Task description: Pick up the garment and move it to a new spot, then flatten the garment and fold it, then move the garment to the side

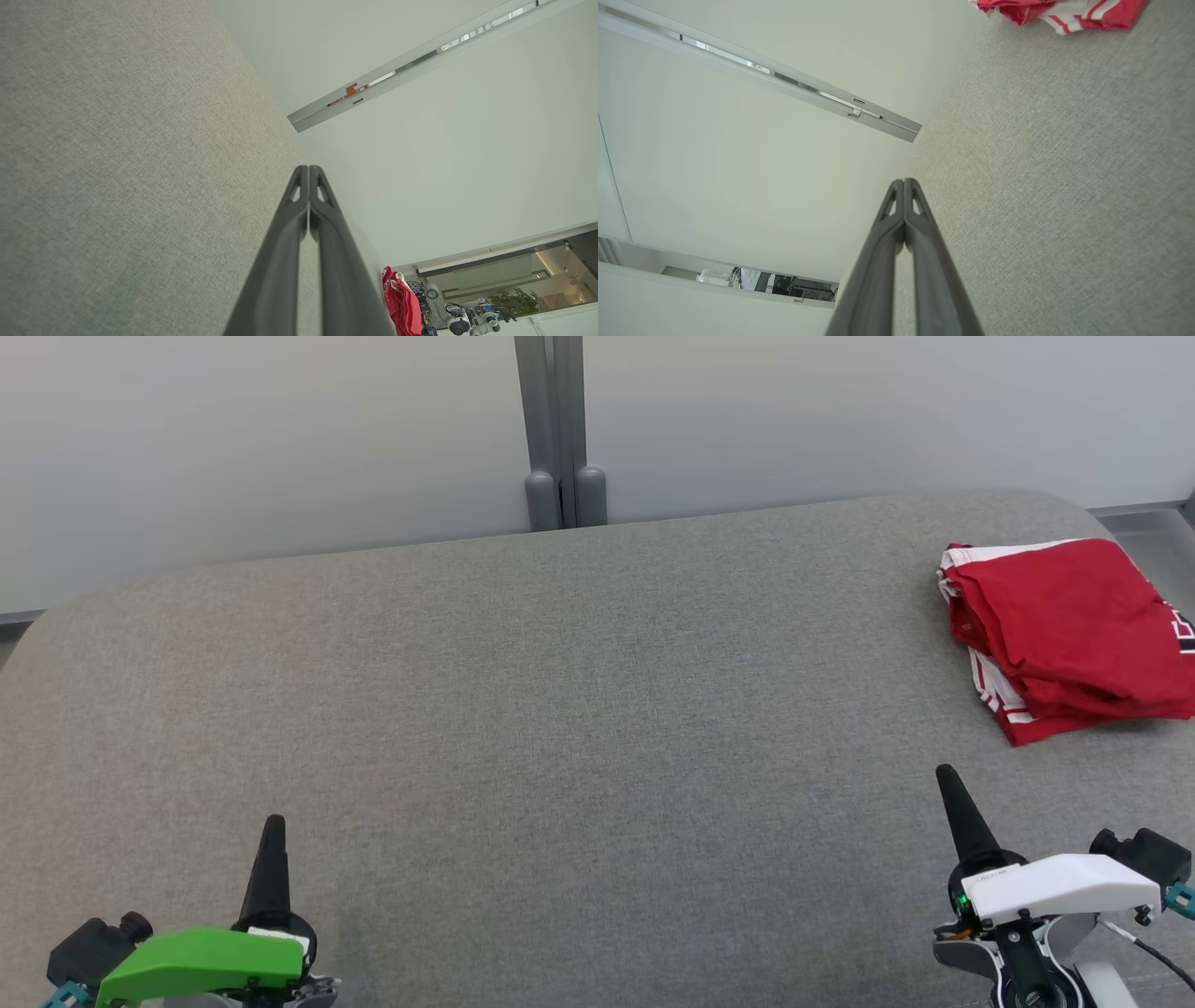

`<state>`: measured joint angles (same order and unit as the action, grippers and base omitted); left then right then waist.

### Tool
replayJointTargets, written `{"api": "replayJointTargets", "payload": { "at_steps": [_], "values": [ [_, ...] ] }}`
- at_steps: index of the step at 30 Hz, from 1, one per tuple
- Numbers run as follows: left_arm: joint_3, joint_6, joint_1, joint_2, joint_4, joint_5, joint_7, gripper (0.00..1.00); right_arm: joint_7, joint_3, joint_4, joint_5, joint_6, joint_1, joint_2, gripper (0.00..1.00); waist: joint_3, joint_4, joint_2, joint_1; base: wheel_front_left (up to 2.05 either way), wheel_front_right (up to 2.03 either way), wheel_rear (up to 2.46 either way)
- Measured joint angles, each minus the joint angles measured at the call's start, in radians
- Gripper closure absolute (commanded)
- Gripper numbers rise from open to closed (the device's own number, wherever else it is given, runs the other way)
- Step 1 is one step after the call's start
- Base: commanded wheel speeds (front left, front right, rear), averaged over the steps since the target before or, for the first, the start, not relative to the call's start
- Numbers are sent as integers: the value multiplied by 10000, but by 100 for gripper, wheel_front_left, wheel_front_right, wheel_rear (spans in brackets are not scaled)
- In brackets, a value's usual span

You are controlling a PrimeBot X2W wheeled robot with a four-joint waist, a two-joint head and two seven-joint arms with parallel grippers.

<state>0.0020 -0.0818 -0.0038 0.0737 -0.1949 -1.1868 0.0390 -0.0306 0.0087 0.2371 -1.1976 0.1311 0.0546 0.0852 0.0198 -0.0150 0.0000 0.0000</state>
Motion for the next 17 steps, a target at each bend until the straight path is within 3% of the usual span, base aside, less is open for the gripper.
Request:
{"api": "replayJointTargets", "payload": {
  "at_steps": [17],
  "values": [
    [267, -153, -321, 2, -157, -1526, -420, 100, 426, -336, 15, -1484, -6, 146, -61, 100, -67, 44, 0, 0, 0, 0, 0]
  ]
}}
